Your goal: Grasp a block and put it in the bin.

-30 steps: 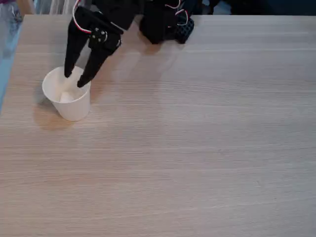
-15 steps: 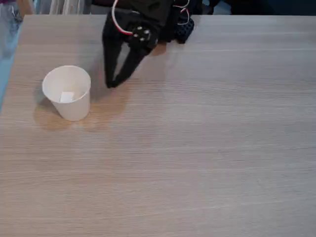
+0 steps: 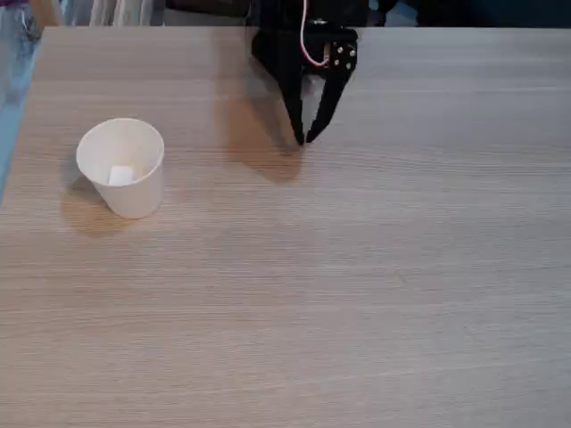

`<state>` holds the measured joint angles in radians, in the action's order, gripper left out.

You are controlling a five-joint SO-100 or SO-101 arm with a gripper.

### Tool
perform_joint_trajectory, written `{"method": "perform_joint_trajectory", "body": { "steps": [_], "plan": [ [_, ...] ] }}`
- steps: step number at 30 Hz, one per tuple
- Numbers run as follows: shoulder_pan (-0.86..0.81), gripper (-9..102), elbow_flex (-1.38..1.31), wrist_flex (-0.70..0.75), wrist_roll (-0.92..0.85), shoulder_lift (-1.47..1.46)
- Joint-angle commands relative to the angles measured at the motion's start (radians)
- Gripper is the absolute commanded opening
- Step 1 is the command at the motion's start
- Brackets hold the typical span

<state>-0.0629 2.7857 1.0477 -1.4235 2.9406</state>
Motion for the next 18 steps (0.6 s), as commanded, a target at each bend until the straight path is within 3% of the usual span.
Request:
{"method": "perform_joint_trajectory", "body": {
  "steps": [1, 7, 18],
  "plan": [
    [0.035, 0, 0.084, 0.101, -0.048, 0.161],
    [0.051, 0, 0.230, 0.278, -0.114, 0.390],
    [0.118, 0, 0.318, 0.282, -0.117, 0.391]
  ]
}}
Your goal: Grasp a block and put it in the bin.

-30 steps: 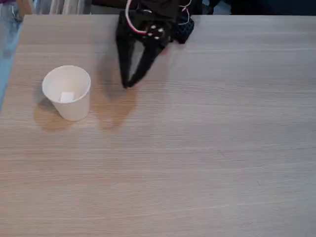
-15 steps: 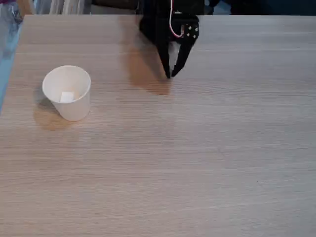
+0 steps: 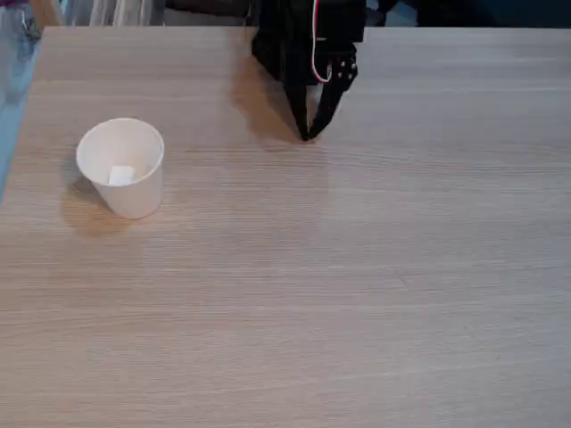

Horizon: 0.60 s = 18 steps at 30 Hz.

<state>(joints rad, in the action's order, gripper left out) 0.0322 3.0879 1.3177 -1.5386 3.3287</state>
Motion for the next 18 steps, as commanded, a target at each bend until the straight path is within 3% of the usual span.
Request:
{"method": "perform_joint_trajectory", "body": {
  "steps": [1, 18],
  "plan": [
    [0.035, 0, 0.015, 0.021, -0.009, 0.003],
    [0.069, 3, 0.017, 0.026, -0.020, 0.003]
  ]
}}
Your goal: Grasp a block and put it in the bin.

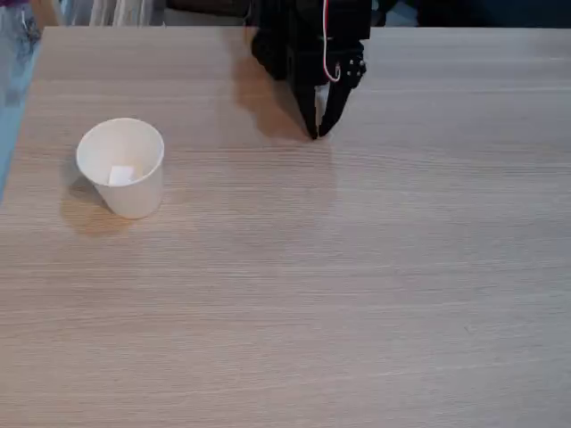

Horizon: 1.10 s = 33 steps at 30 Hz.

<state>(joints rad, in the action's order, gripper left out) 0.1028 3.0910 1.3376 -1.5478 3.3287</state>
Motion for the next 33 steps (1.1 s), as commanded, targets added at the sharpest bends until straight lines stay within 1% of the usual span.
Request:
{"method": "perform_joint_trajectory", "body": {
  "steps": [1, 33],
  "plan": [
    [-0.002, 3, 0.014, 0.006, -0.011, 0.003],
    [-0.002, 5, 0.014, 0.006, -0.011, 0.003]
  ]
}}
